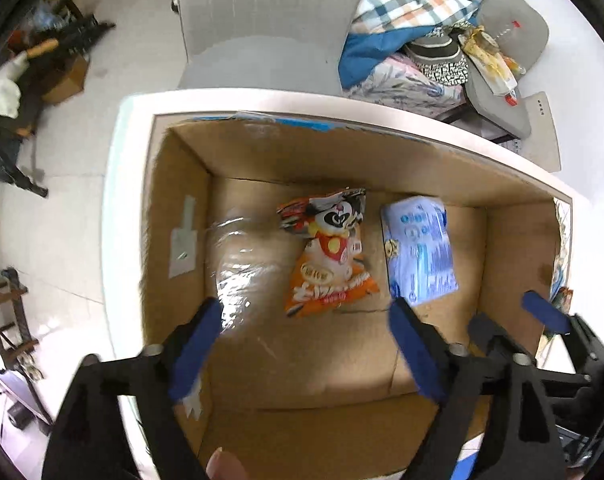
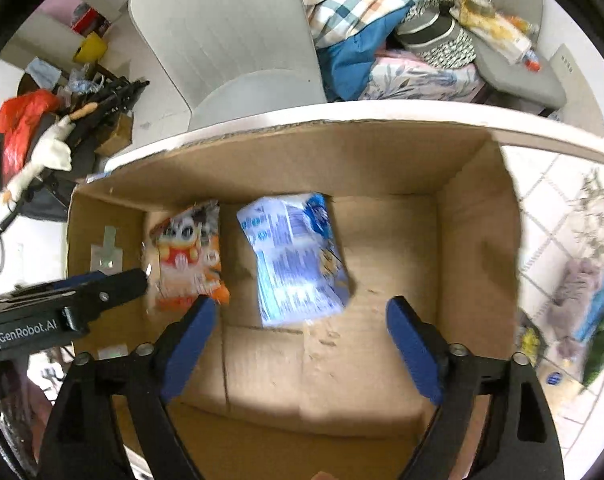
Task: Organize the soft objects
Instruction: 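Carry both bags over the box and open both tools to drop them, then grasp the lavender cloth with left tool while right tool grasps the green bag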
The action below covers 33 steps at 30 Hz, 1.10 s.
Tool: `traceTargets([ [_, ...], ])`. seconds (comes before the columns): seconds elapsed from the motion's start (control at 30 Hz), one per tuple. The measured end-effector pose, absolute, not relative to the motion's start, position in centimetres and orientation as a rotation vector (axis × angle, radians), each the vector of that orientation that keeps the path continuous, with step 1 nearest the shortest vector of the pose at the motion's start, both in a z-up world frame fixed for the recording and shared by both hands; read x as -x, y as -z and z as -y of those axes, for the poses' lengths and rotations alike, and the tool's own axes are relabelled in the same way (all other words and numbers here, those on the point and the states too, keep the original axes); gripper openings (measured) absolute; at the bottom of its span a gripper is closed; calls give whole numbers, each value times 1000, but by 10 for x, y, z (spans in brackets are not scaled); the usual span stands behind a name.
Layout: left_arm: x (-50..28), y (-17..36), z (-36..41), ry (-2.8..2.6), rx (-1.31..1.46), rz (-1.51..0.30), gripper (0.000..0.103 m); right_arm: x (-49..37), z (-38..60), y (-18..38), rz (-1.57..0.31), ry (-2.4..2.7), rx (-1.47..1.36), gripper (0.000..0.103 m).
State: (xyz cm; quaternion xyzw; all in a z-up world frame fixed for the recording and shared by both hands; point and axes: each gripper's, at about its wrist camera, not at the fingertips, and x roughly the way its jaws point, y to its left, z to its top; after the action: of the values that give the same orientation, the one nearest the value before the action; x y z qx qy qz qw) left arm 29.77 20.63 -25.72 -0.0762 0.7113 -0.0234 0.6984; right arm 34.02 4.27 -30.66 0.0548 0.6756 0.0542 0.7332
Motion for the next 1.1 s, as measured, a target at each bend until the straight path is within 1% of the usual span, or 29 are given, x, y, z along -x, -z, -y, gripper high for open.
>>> traceTargets([
  [0.07,-289,249,-204,38,143,-1554,98,-327,-45,294,-1470,-115,-83,103],
  [0.1,-284,246,-203,29,127,-1537,102,-321,-46,288,-1458,-111,-58,103],
  [0.13,-278,242,-204,31,125,-1520,102,-313,-47,281,-1439,-108,-26,103],
  [0.6,-185,176,-188,4,58,-1330,102,-222,-41,220,-1360,-121,67,103],
  [0.8,-147,144,-178,1,37,-1257,102,-181,-35,193,-1329,-140,22,103],
  [1.1,-117,102,-163,-22,19,-1158,102,-144,-23,153,-1268,-152,-40,103],
])
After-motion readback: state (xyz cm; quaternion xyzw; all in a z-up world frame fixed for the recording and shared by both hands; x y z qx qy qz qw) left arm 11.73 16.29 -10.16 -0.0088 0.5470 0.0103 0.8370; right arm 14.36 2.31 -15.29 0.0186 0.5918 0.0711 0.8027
